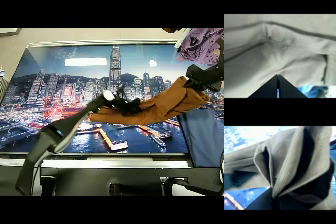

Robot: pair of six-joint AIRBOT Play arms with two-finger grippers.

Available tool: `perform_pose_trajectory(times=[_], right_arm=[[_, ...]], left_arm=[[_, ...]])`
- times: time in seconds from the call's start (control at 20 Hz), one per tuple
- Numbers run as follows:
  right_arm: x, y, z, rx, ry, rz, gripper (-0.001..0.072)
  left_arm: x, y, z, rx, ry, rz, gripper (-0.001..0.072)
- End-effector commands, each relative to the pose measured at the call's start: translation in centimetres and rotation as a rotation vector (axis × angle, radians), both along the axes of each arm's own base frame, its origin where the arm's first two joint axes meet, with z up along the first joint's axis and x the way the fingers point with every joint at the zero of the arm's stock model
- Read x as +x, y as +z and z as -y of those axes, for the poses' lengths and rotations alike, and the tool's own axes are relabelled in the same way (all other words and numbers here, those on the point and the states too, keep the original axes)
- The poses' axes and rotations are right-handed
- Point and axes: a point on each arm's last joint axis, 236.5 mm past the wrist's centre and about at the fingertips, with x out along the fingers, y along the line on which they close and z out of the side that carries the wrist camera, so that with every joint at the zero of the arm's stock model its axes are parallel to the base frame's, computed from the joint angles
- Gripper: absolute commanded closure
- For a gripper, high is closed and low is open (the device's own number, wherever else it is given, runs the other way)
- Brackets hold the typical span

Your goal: Fold the clothes and pants, and hang the long-sleeved shirts on hangers.

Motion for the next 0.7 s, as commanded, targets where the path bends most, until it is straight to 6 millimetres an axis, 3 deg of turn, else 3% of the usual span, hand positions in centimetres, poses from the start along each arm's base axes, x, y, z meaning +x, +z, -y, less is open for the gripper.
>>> perform_pose_trajectory(times=[0.0,0.15,0.3,0.5,0.65], right_arm=[[0.1,0.1,-3.5,0.031,0.024,-0.006,0.0691],[-0.1,-0.4,-9.0,0.049,0.049,-0.037,0.0691],[-0.4,-1.5,-15.3,0.06,0.108,-0.046,0.0691],[-1.0,-4.8,-23.6,0.079,0.17,-0.092,0.0691],[-1.2,-7.5,-28.0,0.099,0.189,-0.116,0.0691]], left_arm=[[3.4,2.3,-12.4,0.303,-0.042,0.112,0.0692],[5.6,7.4,-25.2,0.541,0.005,0.192,0.0689],[5.6,11.9,-34.3,0.635,0.068,0.213,0.0689],[5.9,15.7,-41.9,0.648,0.225,0.225,0.0688],[5.9,16.4,-44.8,0.654,0.286,0.215,0.0688]])
